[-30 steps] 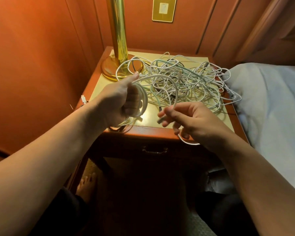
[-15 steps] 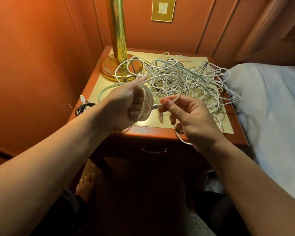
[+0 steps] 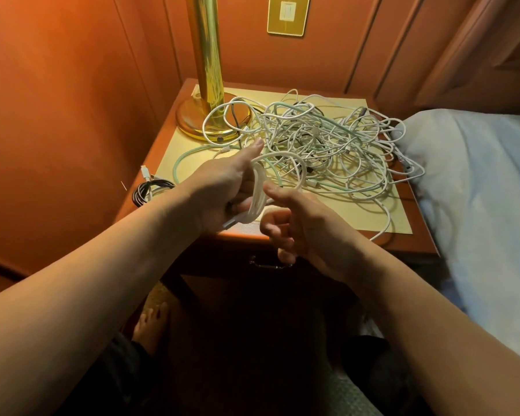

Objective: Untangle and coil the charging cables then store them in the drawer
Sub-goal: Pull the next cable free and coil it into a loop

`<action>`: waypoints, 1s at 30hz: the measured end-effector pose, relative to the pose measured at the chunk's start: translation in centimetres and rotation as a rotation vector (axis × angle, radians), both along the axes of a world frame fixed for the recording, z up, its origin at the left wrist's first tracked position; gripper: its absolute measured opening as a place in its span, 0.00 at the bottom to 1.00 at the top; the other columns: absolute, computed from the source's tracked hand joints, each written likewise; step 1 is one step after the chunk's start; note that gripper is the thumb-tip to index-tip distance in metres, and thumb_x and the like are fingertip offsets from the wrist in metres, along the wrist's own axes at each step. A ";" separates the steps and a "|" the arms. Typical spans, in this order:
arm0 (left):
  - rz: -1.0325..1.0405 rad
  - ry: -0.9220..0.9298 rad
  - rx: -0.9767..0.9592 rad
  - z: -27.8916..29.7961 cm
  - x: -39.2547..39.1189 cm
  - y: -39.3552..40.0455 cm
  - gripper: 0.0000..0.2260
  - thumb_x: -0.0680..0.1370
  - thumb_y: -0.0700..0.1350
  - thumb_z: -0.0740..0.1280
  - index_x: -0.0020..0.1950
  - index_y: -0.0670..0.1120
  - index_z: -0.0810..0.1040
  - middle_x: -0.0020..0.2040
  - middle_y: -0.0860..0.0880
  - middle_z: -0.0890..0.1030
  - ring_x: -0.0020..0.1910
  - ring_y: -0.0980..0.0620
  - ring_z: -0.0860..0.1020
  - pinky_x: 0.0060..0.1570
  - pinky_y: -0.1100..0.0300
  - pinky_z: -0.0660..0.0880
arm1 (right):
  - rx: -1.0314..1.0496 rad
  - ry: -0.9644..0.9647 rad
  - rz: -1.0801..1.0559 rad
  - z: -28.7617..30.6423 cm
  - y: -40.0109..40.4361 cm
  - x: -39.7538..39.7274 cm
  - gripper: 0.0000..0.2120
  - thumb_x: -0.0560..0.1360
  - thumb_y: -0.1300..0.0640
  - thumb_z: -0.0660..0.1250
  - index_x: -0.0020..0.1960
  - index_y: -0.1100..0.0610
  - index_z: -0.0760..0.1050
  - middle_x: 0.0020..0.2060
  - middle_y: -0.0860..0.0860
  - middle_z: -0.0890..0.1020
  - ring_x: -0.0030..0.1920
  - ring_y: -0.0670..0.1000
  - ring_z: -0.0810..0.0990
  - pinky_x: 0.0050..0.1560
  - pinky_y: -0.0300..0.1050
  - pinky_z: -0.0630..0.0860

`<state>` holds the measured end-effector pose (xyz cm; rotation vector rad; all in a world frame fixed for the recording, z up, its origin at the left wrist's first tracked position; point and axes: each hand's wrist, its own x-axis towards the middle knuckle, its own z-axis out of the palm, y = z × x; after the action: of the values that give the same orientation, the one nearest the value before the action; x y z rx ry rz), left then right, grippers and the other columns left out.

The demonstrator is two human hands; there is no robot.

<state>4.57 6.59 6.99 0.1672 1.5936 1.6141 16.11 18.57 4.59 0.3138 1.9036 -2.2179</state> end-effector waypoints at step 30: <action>-0.144 0.048 -0.201 0.7 2.5 0.0 0.29 0.84 0.60 0.61 0.25 0.48 0.65 0.22 0.51 0.62 0.19 0.54 0.59 0.24 0.66 0.57 | 0.851 -0.267 0.346 -4.0 -3.6 0.5 0.10 0.78 0.49 0.75 0.46 0.56 0.84 0.39 0.51 0.88 0.39 0.48 0.87 0.54 0.54 0.84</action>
<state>7.02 6.54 7.73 0.2103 1.7287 1.3415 16.65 14.94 0.59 0.3391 2.4024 -1.0111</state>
